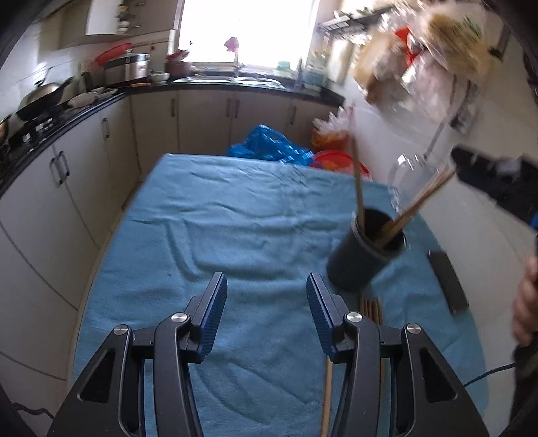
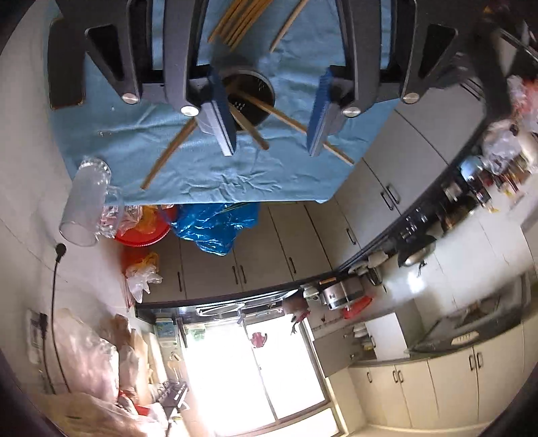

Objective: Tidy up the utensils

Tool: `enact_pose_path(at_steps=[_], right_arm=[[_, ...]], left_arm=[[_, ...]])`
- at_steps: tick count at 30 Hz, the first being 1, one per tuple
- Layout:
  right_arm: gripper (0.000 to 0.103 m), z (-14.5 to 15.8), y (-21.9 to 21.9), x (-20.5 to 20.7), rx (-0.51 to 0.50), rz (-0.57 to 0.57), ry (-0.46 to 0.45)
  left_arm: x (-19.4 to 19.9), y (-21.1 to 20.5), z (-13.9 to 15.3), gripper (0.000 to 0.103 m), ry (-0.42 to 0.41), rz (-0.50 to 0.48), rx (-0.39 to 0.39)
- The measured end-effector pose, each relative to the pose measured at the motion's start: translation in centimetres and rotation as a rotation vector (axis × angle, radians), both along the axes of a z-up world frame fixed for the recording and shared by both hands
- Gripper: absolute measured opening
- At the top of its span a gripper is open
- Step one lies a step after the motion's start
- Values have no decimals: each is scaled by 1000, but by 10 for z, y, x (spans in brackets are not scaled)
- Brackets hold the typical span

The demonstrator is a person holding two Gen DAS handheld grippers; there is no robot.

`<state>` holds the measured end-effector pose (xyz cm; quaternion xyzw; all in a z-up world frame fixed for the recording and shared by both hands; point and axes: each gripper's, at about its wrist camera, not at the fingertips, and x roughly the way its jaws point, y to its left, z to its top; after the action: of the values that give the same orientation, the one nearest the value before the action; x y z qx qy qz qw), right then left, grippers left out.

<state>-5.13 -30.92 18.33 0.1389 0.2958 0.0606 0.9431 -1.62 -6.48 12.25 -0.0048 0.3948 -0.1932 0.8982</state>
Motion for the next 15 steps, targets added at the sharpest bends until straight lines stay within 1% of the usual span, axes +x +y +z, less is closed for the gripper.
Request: enact_pose_path(at_steps=[3,5,9,11,13,14,15], right_arm=[[51,-9,-5,-18,-16,10,49],[51,-23,-6,-29,-24,38,132],[51,-71,-9,-58,-14,124,342],[51,-92,-15,-70,-8,138,411],[51,-112,-19,-82,-16,134,465],[51,-119,-19,-87,-27,128,481],[51,-127,-18,-91,-39,123,492]], left_arm=[[-2,-22,-16,48,27,-34,28],[-6,-35,-27,48,42,-60,52],[-14,-62,-56,48,89,-133,126],[-15,-70,-68,47,104,-153,159],[-15,-80,-81,44,120,-173,200],[-14,-84,-86,39,130,-174,213],[-12,-87,-90,32,141,-172,220]])
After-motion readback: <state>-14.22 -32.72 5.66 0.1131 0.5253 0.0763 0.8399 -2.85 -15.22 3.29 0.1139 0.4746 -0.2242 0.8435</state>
